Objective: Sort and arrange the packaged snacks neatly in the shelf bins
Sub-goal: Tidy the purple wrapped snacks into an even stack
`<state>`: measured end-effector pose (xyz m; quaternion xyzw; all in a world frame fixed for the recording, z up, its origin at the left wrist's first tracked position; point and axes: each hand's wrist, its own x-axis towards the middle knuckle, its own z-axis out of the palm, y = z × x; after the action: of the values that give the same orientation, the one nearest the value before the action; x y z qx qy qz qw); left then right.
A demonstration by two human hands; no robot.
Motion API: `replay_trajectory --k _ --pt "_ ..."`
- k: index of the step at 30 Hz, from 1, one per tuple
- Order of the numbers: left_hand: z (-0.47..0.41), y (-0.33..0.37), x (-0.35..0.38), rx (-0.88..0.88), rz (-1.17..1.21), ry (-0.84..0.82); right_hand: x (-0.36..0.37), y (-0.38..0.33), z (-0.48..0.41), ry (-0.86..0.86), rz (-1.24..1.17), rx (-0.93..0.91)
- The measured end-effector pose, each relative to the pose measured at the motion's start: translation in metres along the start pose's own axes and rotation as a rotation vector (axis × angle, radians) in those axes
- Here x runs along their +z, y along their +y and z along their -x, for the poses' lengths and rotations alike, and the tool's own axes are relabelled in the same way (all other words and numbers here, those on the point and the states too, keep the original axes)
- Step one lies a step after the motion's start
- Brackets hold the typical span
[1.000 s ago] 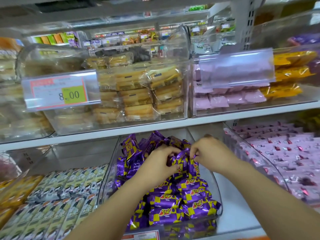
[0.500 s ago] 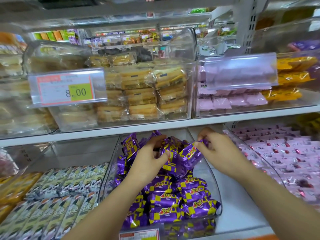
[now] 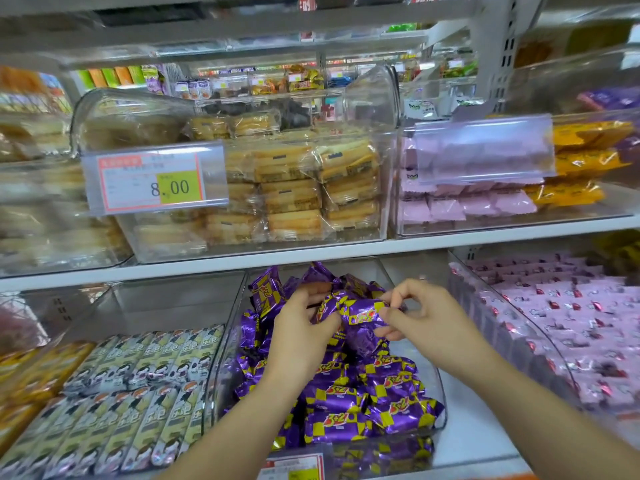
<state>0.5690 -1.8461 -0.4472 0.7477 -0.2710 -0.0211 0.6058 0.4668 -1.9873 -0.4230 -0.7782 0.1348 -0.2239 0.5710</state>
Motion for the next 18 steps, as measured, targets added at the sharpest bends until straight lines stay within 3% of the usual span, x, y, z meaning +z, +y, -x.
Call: replay_trajectory --k 5,12,18 --pt "0.003 0.005 0.002 0.017 0.071 0.010 0.001 -0.003 0.003 0.036 -0.132 -0.012" --pt "0.006 0.007 0.004 -0.024 0.149 0.026 0.005 0.001 0.006 -0.042 -0.030 0.037" --pt "0.008 0.015 0.000 0.008 0.068 -0.007 -0.003 -0.002 0.004 0.060 0.339 -0.160"
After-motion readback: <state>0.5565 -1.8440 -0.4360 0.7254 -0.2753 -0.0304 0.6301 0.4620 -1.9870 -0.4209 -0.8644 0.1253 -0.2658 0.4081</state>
